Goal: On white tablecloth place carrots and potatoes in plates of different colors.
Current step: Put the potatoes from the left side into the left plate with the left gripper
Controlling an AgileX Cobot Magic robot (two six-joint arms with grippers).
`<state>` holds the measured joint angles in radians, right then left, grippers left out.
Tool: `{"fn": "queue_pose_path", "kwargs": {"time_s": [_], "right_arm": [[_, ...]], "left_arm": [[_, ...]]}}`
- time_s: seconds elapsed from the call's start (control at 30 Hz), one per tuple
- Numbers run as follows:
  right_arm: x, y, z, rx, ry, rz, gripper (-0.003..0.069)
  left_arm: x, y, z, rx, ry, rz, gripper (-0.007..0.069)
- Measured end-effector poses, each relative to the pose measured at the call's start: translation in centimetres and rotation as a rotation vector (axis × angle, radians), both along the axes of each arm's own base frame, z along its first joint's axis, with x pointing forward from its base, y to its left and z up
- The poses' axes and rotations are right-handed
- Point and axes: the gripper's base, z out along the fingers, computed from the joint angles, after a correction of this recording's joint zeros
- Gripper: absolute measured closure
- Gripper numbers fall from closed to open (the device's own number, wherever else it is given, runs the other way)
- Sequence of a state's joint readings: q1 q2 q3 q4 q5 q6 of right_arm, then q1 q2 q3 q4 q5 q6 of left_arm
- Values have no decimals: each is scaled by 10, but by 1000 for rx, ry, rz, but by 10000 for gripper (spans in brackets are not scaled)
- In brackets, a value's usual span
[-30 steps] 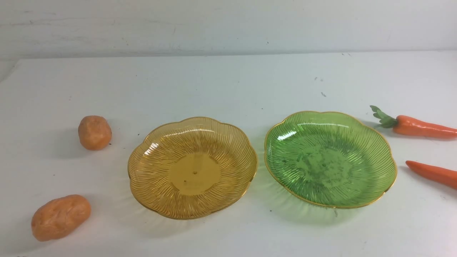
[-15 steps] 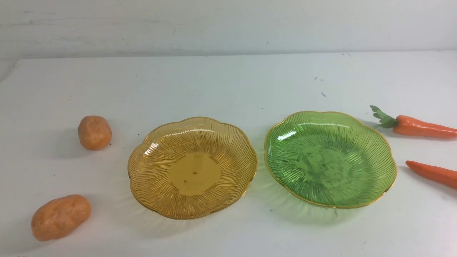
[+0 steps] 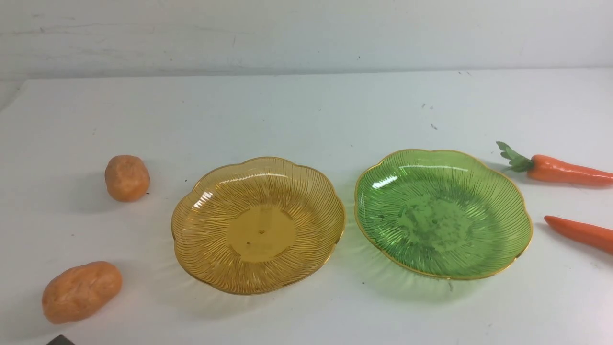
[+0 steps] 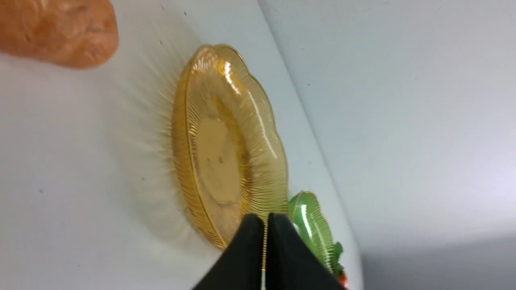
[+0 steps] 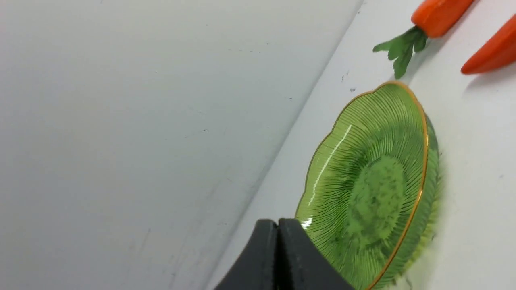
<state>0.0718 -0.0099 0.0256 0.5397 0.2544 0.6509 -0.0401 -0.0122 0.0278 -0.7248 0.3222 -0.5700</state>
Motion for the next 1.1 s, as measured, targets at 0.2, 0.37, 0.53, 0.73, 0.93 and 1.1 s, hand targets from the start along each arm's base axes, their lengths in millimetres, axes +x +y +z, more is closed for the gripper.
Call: {"fn": "queue_pose_path", "kwargs": {"time_s": [0.2,0.37,0.53,0.73,0.93,1.1], "right_arm": [[0,-1,4,-49,-46,-13,674],[-15,-1,78,-494,-287,-25,674],[-13,7,116,-851,-188,129,674],[10,14,106,-1033,233,490,674],[29,15,92,-1026,422,622,674],[39,17,86,-998,490,673,674]], "left_arm": [[-2,-1,14,5,-45,-14,628],[-6,-6,87,349,-74,-138,628],[15,-4,110,634,246,-304,628],[56,12,111,926,640,-446,628],[97,21,102,1076,758,-501,594],[138,23,92,1141,790,-538,444]]}}
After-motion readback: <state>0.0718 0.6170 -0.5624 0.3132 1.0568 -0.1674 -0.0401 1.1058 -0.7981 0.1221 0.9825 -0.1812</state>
